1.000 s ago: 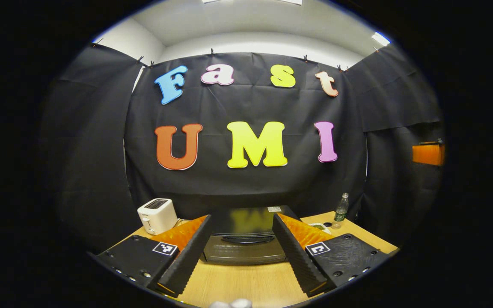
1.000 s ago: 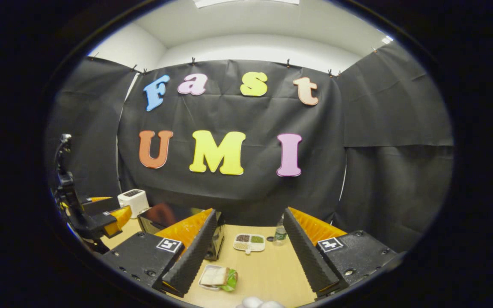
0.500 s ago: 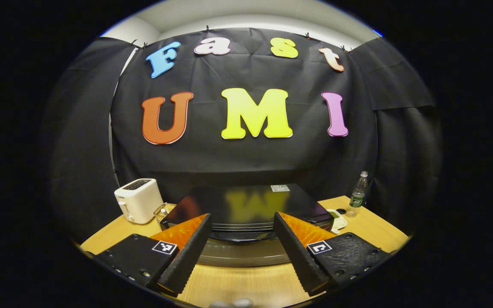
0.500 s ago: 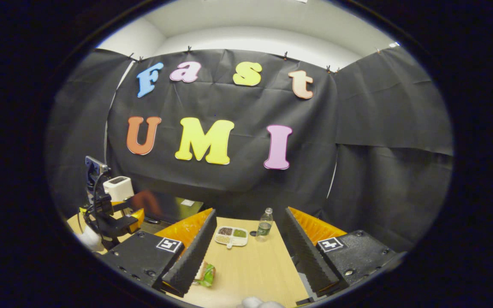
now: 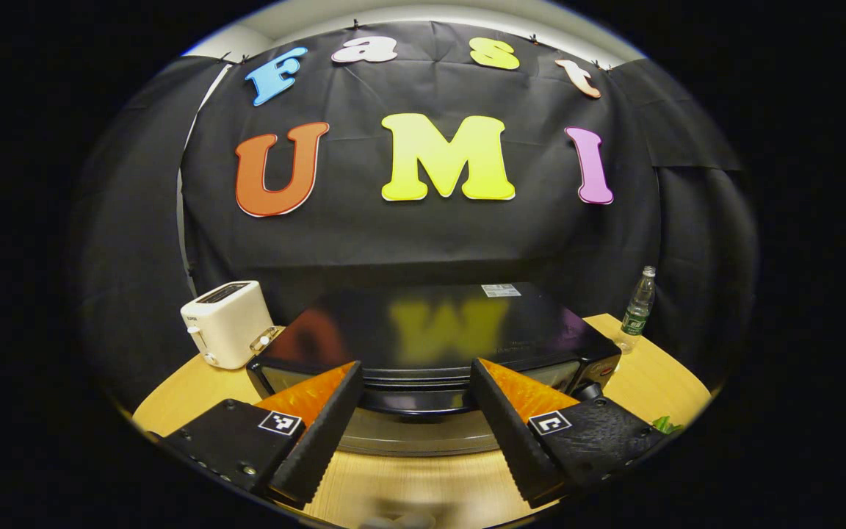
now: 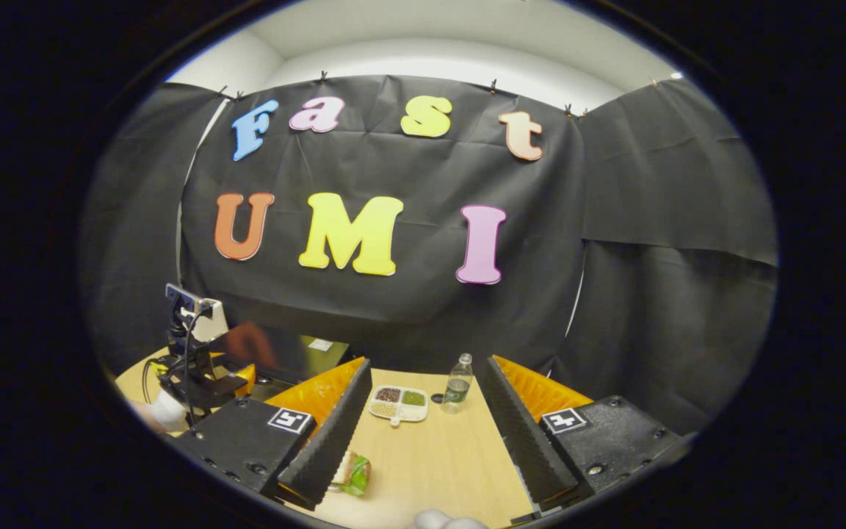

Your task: Open the electric oven with the left hand, put the food in, and close the electric oven.

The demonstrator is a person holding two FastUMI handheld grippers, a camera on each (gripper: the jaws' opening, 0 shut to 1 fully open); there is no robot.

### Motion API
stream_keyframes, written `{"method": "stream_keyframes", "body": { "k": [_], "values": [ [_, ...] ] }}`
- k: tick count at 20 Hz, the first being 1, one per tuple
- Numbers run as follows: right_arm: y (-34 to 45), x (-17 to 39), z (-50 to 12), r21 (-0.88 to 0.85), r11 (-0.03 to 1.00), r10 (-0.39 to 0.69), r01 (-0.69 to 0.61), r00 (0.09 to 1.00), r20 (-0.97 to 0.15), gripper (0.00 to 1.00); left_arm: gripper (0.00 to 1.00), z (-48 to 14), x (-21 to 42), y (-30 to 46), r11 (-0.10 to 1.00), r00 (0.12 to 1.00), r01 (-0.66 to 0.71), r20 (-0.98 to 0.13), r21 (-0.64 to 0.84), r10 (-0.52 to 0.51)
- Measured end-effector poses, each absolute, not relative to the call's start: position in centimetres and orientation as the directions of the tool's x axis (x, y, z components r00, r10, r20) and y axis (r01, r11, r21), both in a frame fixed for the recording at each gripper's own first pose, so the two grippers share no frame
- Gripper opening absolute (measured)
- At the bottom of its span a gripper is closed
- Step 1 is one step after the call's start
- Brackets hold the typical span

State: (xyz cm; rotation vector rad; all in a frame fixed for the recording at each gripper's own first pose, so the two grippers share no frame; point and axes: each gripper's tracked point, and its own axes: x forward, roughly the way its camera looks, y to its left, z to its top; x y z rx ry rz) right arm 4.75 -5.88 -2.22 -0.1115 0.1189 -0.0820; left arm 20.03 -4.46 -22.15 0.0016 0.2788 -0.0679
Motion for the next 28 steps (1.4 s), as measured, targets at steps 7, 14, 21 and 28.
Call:
{"method": "stream_keyframes", "body": {
  "k": [7, 14, 21, 28],
  "values": [
    [-6.1, 4.6, -3.0, -0.103, 0.992, -0.087, 0.075, 0.989, -0.120, 0.96, 0.98, -22.3, 18.4, -4.5, 0.998, 0.960, 0.065, -0.275, -0.001, -0.062],
    [-5.3, 3.9, -3.8, -0.089, 0.995, -0.063, 0.052, 0.990, -0.130, 0.96, 0.98, -23.7, 13.8, -4.4, 0.997, 0.953, 0.078, -0.295, 0.001, -0.075],
    [-4.4, 2.1, -5.2, -0.100, 0.994, -0.049, 0.034, 0.987, -0.152, 0.96, 0.98, -27.5, 8.7, -4.1, 0.996, 0.926, 0.090, -0.369, 0.006, -0.082],
    [-4.4, 0.8, -7.1, -0.118, 0.992, -0.054, 0.032, 0.980, -0.190, 0.96, 0.98, -31.6, 5.6, -3.8, 0.995, 0.892, 0.100, -0.443, 0.002, -0.089]
  ]
}}
